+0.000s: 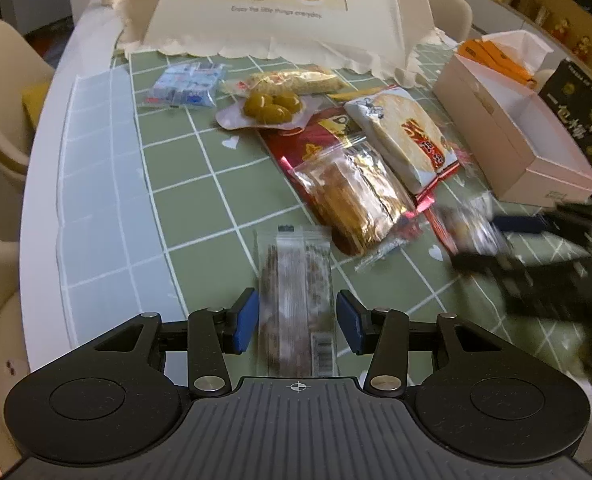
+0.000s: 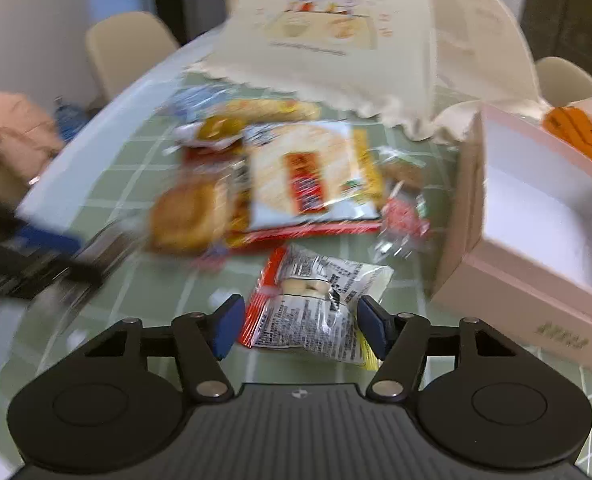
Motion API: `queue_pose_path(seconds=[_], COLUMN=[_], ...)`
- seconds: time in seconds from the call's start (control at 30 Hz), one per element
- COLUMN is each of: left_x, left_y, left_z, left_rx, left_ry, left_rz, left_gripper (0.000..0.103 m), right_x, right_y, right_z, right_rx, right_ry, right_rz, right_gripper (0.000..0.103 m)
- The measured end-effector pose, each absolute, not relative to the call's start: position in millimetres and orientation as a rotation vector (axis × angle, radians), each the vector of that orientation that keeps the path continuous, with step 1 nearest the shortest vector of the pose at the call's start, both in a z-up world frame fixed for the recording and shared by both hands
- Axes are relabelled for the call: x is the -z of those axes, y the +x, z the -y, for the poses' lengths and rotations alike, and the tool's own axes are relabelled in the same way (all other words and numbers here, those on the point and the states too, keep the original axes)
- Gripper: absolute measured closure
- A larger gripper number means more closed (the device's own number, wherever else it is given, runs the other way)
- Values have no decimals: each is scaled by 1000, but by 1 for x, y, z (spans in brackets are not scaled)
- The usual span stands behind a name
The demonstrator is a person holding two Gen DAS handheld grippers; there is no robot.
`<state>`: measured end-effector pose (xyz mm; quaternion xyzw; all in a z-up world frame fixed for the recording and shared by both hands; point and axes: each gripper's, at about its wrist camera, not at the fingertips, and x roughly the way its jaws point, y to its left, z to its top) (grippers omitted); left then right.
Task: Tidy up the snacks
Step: 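Move left tool to brown snack bar packet while right tool approaches white-red peanut packet, then close left tool on brown snack bar packet while right tool grasps white-red peanut packet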
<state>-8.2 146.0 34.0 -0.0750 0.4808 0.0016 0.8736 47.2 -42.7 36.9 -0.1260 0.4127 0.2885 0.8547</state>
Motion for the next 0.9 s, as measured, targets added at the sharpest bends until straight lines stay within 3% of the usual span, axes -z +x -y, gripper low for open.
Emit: queue_pose_path(seconds=[0.2, 0.43, 0.67, 0.9], left_x=[-32, -32, -31, -31], left_y=[-5, -25, -28, -26], left_z=[-123, -94, -73, -72], left_rx=[17, 106, 146, 125], left_ry=[-40, -57, -86, -108], left_rz=[-1016, -1034, -1030, -1029], left_gripper=[54, 54, 55, 55], right_x=[-41, -36, -41, -54], right_y=[11, -23, -26, 5], right_z=[76, 126, 149, 171], right_rx=[-659, -611, -510, -507], right_ry=[-258, -413, -560, -188], right_rz=[-911, -891, -834, -976], right_gripper=[42, 29, 29, 29])
